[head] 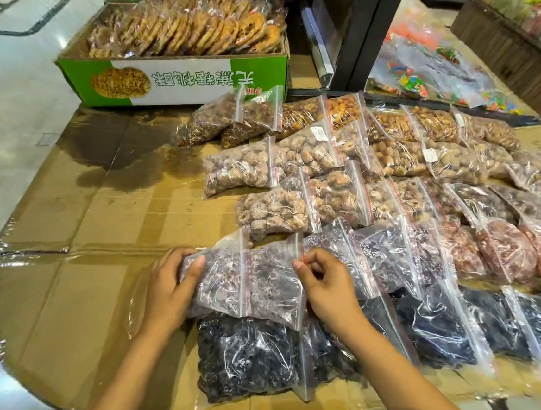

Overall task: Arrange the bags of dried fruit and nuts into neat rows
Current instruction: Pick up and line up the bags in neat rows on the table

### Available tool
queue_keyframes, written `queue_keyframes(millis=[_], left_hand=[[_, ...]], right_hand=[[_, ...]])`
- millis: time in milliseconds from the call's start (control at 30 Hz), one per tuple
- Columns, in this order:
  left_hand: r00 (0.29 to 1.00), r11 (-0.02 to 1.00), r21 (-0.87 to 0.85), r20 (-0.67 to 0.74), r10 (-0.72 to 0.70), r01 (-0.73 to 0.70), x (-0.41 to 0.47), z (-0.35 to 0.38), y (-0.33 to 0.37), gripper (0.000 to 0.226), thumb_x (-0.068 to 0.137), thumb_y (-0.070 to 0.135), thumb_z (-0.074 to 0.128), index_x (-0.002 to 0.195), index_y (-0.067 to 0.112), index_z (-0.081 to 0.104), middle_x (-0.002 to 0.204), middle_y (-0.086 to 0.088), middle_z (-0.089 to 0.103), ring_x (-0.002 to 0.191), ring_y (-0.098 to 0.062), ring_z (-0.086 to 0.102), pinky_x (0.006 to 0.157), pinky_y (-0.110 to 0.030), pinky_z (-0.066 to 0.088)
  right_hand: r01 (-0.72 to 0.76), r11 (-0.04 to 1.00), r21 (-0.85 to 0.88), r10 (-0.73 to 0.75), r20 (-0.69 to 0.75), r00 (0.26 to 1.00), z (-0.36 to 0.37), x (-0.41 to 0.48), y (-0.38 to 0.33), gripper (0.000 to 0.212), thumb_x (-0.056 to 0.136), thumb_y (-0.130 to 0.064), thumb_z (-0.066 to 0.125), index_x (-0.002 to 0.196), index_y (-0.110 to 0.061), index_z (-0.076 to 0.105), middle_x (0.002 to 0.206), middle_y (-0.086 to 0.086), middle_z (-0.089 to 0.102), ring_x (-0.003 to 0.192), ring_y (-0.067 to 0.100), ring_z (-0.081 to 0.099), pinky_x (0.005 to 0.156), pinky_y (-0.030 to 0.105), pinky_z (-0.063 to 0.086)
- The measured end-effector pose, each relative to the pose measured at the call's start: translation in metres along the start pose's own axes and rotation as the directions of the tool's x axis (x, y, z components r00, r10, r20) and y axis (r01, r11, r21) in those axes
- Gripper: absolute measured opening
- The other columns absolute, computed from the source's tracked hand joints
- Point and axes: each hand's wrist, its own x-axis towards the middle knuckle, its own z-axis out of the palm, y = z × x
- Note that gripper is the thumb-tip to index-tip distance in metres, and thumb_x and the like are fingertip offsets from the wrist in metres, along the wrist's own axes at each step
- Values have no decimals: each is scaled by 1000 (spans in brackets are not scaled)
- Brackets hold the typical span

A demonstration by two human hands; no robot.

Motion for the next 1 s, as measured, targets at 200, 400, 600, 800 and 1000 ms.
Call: queue_keyframes(millis=[200,400,600,800,1000], left_hand=[[996,1000,26,-89,-13,15,-2,9,1,72,80,81,32,112,23,61,110,3,63,106,-19,56,93,-48,45],[979,997,-70,-202,4,-19,-63,11,19,82,80,77,40,140,21,37,148,-3,37,138,-20,33,112,-51,28],[978,971,123,8,206,-206,-144,37,18,81,69,77,57,138,41,34,146,11,35,137,-13,31,109,-46,27],[986,965,219,-116,-120,143,-149,68,29,96,70,80,49,143,20,35,151,-5,28,140,-27,25,112,-44,22],[960,957,163,-191,-207,239,-146,71,34,85,77,62,63,144,15,37,154,-7,26,139,-25,29,108,-40,29]], right_hand=[[75,987,-143,-78,-20,997,-7,3,3,11,88,-24,63,79,-23,56,73,0,54,65,10,52,63,26,45],[291,872,-393,-366,-130,922,-31,-25,14,29,86,-37,58,99,-11,59,103,-30,37,95,20,52,80,32,50],[290,605,-741,-402,30,915,-61,-74,65,38,87,-40,52,106,-8,57,107,4,56,110,28,44,90,48,44],[-40,644,-764,-141,-170,975,-80,-105,69,71,87,-59,39,132,-5,43,136,14,48,128,31,35,106,48,31],[-190,765,-616,24,-268,963,-87,-107,67,60,96,-51,31,140,-9,38,156,14,14,142,31,4,115,43,4]])
